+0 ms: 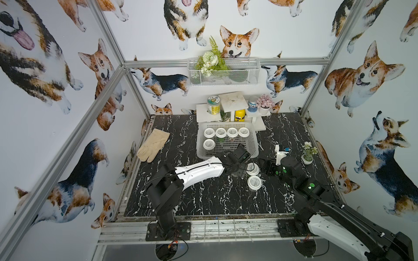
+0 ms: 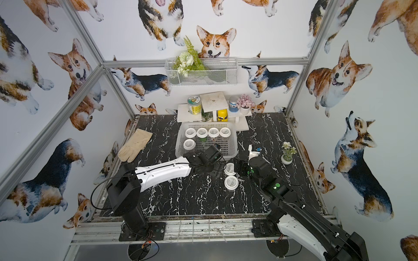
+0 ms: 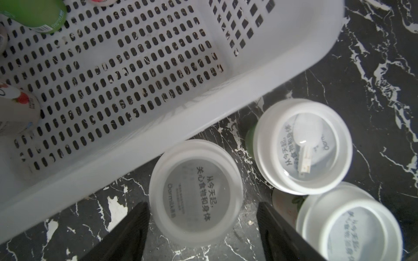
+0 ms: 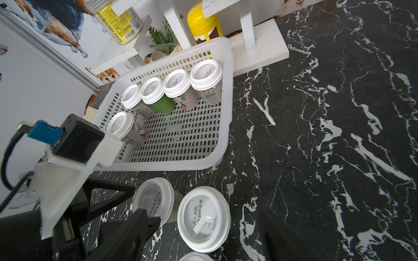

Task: Put the yogurt in the basket
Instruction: Pick up the yogurt from the center of the board.

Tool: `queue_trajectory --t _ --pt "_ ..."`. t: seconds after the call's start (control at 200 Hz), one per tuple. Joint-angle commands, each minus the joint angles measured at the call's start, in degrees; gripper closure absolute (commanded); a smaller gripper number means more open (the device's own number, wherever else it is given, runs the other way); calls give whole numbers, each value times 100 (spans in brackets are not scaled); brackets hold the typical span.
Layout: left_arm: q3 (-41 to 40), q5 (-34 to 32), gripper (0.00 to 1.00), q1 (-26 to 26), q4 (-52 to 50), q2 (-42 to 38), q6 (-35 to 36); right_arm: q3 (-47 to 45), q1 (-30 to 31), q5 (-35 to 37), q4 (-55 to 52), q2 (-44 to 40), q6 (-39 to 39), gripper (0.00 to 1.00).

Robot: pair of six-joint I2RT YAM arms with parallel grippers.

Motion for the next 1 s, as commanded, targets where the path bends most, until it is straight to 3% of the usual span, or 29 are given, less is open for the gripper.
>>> queue_trajectory --t 0.0,0.991 --pt "33 -166 20 1 -74 -54 -37 11 -3 18 190 -22 -69 18" --pt "341 -460 20 -174 -377 263 -46 -4 0 26 187 -68 -61 18"
